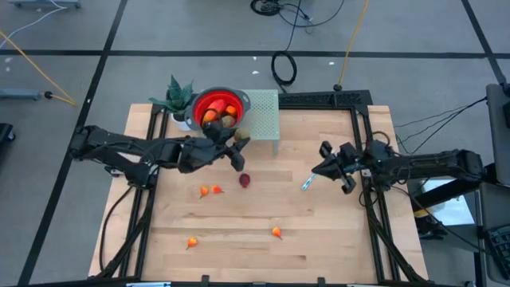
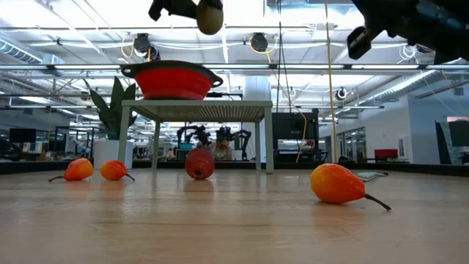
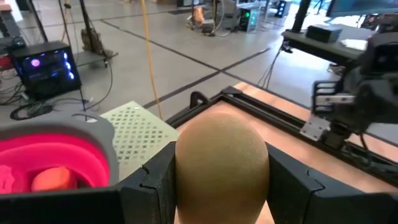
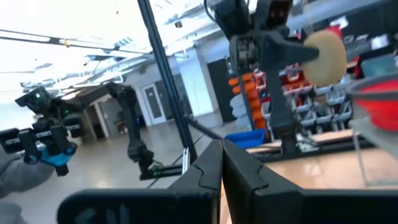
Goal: Pick & Place Fruit
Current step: Put the kiwi into the red strainer bowl on the shelf
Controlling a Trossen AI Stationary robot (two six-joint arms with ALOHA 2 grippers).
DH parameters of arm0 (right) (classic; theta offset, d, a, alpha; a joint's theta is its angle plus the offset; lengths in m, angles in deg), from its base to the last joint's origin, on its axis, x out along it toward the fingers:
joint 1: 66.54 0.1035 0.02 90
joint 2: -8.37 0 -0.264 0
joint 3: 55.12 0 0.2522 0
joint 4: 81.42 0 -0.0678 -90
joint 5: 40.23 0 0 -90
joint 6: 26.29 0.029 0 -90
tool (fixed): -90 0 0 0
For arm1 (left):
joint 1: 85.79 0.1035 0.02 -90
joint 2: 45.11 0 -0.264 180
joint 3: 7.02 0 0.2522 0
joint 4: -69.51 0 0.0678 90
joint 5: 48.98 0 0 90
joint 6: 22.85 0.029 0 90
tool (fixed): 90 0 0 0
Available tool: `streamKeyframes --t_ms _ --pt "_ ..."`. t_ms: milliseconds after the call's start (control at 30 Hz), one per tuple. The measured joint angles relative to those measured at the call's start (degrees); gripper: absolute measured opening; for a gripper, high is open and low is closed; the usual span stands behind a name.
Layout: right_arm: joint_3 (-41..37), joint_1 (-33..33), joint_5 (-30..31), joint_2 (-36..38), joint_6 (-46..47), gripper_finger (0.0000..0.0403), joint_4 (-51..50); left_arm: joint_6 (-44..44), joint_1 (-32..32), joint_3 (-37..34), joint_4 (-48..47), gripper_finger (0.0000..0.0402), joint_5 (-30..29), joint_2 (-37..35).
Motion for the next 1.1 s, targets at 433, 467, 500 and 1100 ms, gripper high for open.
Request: streamKeyframes --t_ms 433,467,500,1100 --pt "0.0 -8.3 0.0 11.4 -0.6 0.0000 -10.8 3.1 12.9 0.0 -0.2 0.0175 9.9 0.0" --pt "0.0 -9.0 0.0 12.0 -0.6 0.0000 -11.7 3.3 13.9 0.0 -0.3 0.0175 10.7 0.0" --pt "0.0 -9.6 -0.1 12.5 -0.6 0.0000 -12.6 3.8 14.9 0.0 -0.3 0.0175 11.5 0.0" --pt "0.0 -21.2 -4.6 15.1 -0.3 0.0000 -20.3 3.4 26.0 0.0 -0.7 0.0175 20.7 0.0"
